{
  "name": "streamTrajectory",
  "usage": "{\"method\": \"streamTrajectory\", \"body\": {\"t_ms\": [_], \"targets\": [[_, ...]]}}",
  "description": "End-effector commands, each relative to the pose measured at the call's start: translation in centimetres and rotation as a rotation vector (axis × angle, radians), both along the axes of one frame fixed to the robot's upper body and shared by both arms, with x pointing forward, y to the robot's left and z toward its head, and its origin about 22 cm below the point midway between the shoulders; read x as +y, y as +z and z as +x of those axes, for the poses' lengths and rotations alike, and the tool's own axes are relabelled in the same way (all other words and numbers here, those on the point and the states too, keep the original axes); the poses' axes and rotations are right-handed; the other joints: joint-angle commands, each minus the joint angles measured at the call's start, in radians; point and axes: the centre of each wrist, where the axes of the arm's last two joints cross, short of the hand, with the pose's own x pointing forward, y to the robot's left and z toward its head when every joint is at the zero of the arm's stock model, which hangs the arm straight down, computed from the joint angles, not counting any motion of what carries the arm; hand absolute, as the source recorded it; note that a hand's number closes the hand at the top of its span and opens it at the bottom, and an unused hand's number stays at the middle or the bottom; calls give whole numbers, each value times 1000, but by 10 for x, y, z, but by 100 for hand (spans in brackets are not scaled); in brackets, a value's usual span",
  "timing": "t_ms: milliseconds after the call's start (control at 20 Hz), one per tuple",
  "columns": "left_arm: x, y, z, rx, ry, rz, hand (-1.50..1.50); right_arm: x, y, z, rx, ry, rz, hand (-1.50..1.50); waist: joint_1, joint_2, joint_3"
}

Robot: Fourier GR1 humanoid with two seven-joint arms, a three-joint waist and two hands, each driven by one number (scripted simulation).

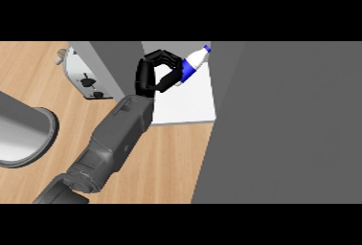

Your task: Pick up the bottled water, place it into the cabinet and close the cabinet

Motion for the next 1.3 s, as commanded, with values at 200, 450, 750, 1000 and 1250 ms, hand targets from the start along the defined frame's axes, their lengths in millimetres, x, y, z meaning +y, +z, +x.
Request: {"method": "streamTrajectory", "body": {"t_ms": [200,450,750,1000,1250], "targets": [[2,-6,-10,34,-236,-158,150,-13,14,-14,-33,-71,-7,-150,55,-21,2],[-3,-10,-23,49,-359,-245,150,-9,17,-16,-43,-60,-17,-150,61,-26,1],[6,-30,-62,37,-361,-323,150,-12,25,-13,-37,-63,-16,-150,81,-26,1],[25,-32,-98,67,-381,-374,150,-12,16,-8,-20,-54,-59,-150,105,-34,2],[42,-28,-151,68,-380,-398,150,-18,25,-7,-10,-3,-100,150,97,-25,2]]}}
